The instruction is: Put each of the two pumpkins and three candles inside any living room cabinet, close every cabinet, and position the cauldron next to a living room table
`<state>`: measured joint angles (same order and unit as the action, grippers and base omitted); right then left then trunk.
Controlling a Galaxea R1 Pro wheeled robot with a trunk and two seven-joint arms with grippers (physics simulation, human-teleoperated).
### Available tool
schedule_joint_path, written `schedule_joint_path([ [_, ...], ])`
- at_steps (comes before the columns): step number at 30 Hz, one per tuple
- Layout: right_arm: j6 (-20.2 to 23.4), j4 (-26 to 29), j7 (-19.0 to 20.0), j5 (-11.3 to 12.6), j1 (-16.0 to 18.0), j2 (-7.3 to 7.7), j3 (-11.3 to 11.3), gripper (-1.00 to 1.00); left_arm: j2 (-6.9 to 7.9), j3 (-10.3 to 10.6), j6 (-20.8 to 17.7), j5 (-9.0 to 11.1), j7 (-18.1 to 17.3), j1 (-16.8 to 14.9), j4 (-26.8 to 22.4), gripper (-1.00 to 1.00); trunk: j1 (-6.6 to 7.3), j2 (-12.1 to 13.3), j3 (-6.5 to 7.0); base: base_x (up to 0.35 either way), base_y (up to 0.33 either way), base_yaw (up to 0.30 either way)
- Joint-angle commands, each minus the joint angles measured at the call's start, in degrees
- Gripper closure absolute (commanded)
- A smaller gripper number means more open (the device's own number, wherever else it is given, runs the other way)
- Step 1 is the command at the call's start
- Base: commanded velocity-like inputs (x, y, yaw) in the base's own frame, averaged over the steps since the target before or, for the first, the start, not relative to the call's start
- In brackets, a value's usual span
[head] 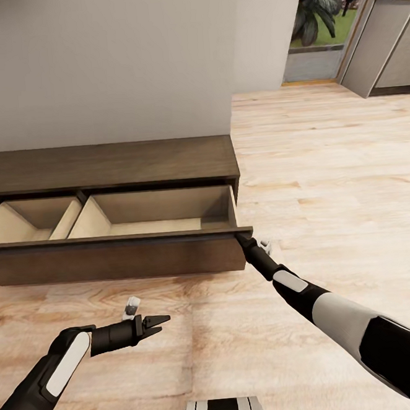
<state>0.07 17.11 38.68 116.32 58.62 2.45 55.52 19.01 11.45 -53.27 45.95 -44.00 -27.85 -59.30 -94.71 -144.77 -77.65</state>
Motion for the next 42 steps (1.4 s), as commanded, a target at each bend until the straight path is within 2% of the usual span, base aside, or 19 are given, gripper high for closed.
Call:
schedule_joint_path([
  [1, 0.1, 0.1, 3.4, 0.8, -1.7, 0.36, 0.0, 1.0, 0.06, 0.1, -0.3, 0.2, 0.0, 0.0, 0.0, -1.0, 0.03, 0.0, -0.05, 0.0, 0.0, 0.0],
  [11, 0.1, 0.1, 3.4, 0.8, -1.7, 0.36, 0.0, 1.0, 0.06, 0.1, -0.3, 0.2, 0.0, 0.0, 0.0, -1.0, 0.03, 0.0, -0.05, 0.0, 0.0, 0.0],
  [12, 0.1, 0.1, 3.4, 0.8, -1.7, 0.36, 0.0, -1.0, 0.06, 0.1, -0.3, 0.2, 0.0, 0.0, 0.0, -1.0, 0.03, 0.0, -0.05, 0.0, 0.0, 0.0],
  [25, 0.1, 0.1, 3.4, 0.8, -1.7, 0.36, -0.1, -1.0, 0.06, 0.1, -0.3, 0.2, 0.0, 0.0, 0.0, -1.0, 0.03, 0.0, -0.05, -0.008, 0.0, 0.0],
  [39, -0.1, 0.1, 3.4, 1.0, -1.7, 0.36, -0.4, -1.0, 0.03, 0.2, -0.2, 0.2, 0.0, 0.0, 0.0, -1.0, 0.03, 0.0, -0.05, -0.214, 0.0, 0.0],
  [42, -2.3, 0.2, 3.4, 1.0, -1.7, 0.36, -0.3, -1.0, -0.02, 0.2, -0.2, 0.2, 0.0, 0.0, 0.0, -1.0, 0.03, 0.0, -0.05, -0.156, 0.0, 0.0],
])
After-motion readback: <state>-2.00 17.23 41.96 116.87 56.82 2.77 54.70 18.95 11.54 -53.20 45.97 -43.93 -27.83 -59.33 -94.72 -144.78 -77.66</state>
